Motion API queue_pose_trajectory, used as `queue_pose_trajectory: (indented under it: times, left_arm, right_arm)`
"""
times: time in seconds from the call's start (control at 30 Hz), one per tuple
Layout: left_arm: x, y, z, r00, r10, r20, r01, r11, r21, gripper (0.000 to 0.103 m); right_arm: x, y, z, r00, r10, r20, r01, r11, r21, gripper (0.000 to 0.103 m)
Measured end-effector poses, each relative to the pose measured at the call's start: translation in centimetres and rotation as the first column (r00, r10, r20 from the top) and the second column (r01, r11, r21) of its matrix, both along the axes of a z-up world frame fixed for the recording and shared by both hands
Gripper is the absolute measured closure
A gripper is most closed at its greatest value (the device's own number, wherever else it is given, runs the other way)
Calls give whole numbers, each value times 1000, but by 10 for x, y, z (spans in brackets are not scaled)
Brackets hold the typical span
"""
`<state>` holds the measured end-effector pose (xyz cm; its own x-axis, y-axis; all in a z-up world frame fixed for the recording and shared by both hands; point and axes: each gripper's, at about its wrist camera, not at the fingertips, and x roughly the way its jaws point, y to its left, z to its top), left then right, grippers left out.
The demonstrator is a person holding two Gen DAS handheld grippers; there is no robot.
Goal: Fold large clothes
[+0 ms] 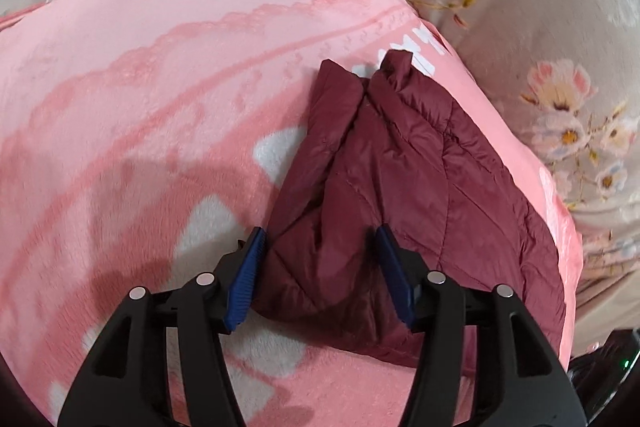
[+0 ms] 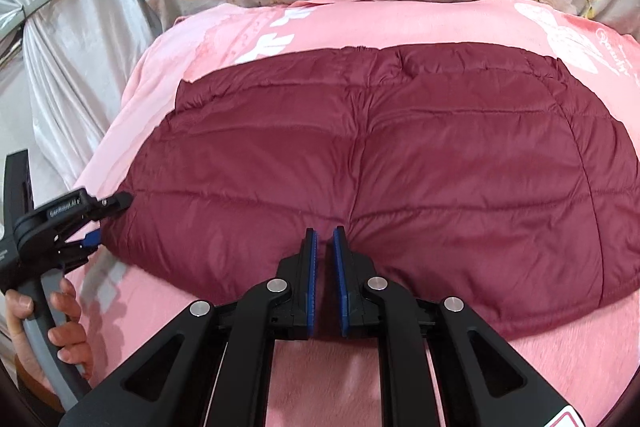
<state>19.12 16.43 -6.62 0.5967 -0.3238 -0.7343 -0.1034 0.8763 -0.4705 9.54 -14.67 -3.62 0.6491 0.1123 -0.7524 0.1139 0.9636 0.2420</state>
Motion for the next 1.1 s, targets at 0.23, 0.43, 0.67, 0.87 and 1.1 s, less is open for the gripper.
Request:
queue_pose_trajectory:
  times: [0.23,0.43,0.67,0.87,1.1]
  left_arm:
    - [-14,14,11,985,171,-15,-171,985,10,38]
    - [1,0,-3,995,85,-62,-84,996,15,35]
    - [8,-16,15,998,-30,-46,25,993,-115,90]
    - [-29,-61,114,956,-199,215,223,970,-94,93]
    - [-67,-143,177,852,-396,342,420,908,6,93]
  right_arm:
    - [-9,3,-6,1000,8,-7,-8,1000,-8,92]
    - [-8,2,-14,1000,3,-6,-3,1000,4,91]
    - [-7,-3,-21,1000,6,-4,-6,999,42,91]
    - [-2,-9,-22,1000,12,-17,-11,997,82,92]
    - [-31,-37,1,1000,-8,1,8,992,122,92]
